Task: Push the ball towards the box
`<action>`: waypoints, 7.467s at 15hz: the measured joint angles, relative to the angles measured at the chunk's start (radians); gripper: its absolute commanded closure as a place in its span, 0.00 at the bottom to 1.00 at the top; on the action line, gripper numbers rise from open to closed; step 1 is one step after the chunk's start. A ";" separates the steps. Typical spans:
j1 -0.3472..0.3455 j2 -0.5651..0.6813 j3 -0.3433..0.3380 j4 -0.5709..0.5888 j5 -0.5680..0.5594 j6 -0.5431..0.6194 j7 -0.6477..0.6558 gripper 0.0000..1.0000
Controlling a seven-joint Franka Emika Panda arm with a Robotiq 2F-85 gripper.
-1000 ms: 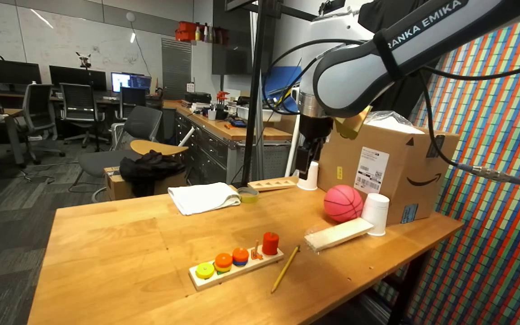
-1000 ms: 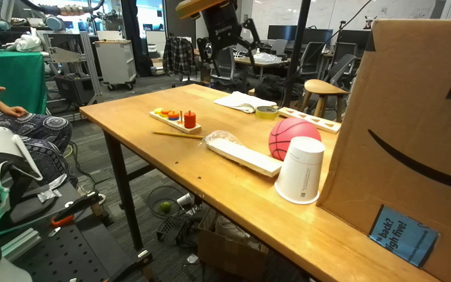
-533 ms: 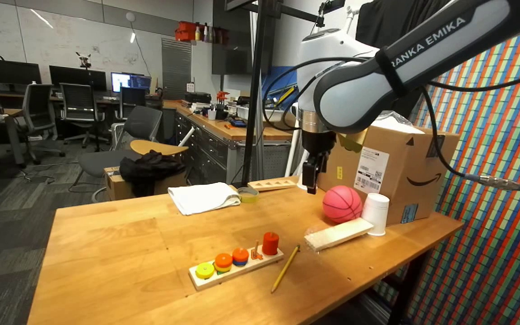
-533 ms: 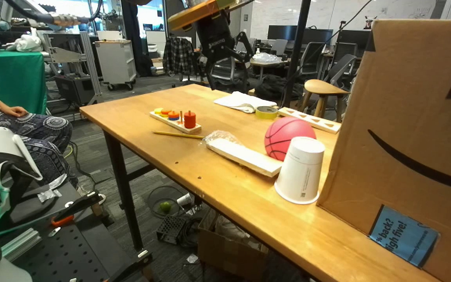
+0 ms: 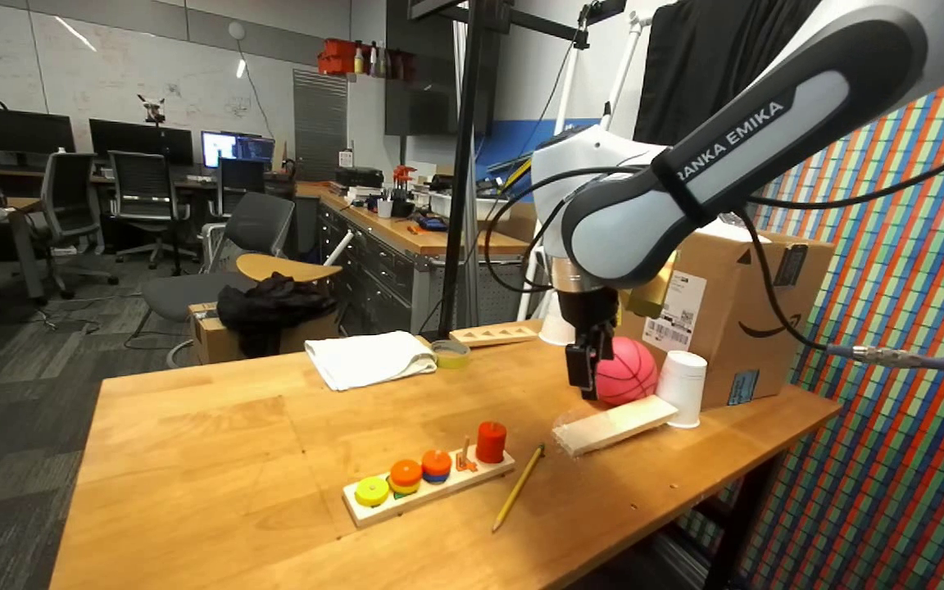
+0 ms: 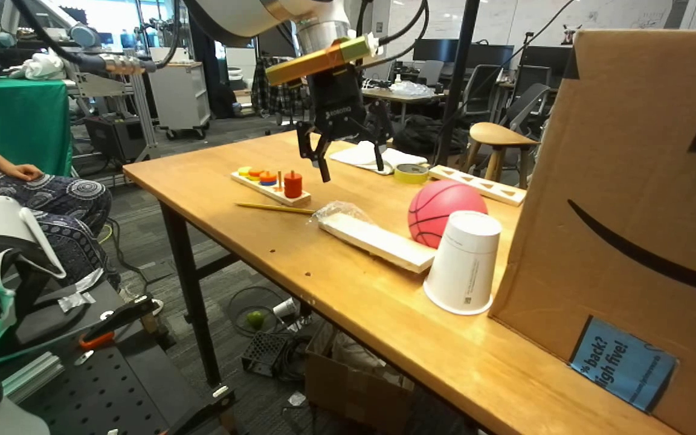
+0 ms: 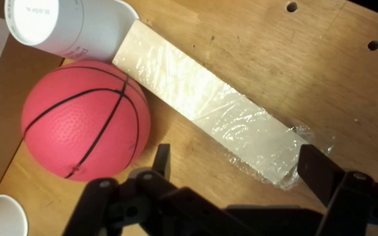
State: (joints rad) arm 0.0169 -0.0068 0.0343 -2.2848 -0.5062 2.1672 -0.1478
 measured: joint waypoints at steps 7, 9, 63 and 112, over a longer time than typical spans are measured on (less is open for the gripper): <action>-0.021 0.102 -0.044 0.039 0.000 -0.024 -0.014 0.00; -0.036 0.117 -0.058 0.065 0.000 -0.024 -0.026 0.00; 0.009 0.088 -0.008 -0.063 -0.886 0.038 0.729 0.00; 0.011 0.155 -0.008 0.042 -0.803 -0.164 0.750 0.00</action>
State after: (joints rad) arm 0.0277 0.1487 0.0259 -2.2429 -1.3092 2.0036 0.6024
